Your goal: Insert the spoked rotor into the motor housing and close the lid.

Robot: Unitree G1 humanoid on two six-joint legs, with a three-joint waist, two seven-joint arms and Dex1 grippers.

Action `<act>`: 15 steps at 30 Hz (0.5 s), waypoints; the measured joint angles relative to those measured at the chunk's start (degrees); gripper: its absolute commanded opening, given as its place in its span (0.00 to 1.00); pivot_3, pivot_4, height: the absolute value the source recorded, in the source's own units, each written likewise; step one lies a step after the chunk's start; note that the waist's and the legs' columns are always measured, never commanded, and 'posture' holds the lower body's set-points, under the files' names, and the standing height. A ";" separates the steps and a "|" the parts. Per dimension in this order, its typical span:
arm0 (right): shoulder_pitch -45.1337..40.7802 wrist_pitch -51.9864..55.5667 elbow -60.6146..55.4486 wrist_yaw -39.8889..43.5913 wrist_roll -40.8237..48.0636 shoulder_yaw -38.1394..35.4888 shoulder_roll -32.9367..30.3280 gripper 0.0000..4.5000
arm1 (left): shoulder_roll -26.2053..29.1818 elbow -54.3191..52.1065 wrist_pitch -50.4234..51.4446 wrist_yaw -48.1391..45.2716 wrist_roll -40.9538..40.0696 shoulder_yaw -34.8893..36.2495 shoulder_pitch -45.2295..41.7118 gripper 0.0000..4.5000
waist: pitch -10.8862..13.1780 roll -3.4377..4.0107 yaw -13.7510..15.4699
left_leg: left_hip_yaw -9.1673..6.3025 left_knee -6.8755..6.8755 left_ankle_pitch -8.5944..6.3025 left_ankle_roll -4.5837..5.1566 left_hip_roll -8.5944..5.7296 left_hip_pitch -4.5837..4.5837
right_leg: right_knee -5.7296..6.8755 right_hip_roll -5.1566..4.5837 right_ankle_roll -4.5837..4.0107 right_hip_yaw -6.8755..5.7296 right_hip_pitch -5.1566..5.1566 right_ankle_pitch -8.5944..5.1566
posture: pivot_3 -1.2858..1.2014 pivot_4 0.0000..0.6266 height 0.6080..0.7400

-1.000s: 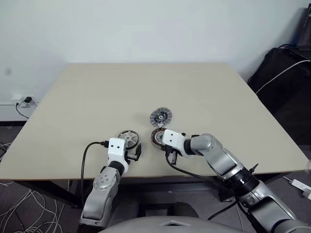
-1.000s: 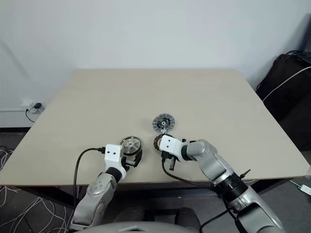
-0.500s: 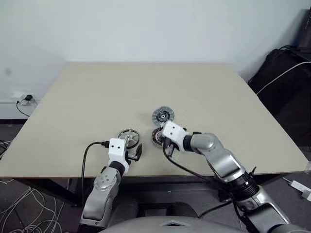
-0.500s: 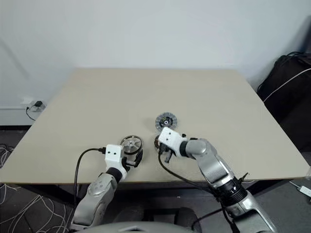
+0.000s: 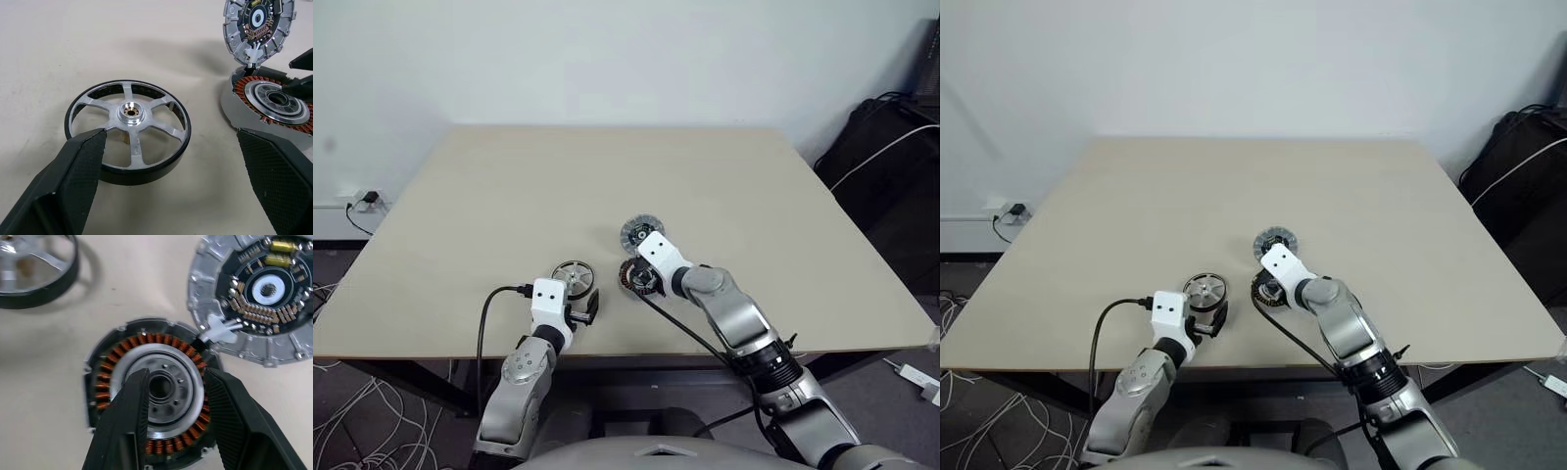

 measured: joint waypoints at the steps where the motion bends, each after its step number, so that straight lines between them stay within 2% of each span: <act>1: 0.00 0.02 0.20 -0.11 0.02 0.00 0.09 0.42 | 0.00 0.00 0.00 0.00 0.00 0.00 0.02 1.00 | 0.00 0.00 -0.04 | 0.00 0.00 0.00 0.00 0.00 0.00 | 0.00 0.00 0.00 0.00 0.00 0.00 | 0.52 0.00 1.00; 15: -1.12 -0.04 3.81 -1.04 0.07 0.32 0.47 0.42 | -0.13 0.00 -0.01 0.09 -0.03 0.01 0.05 1.00 | -0.01 0.02 -0.38 | 0.00 0.00 0.00 0.00 0.00 0.00 | 0.00 0.01 0.00 0.01 0.00 0.00 | 0.52 0.00 1.00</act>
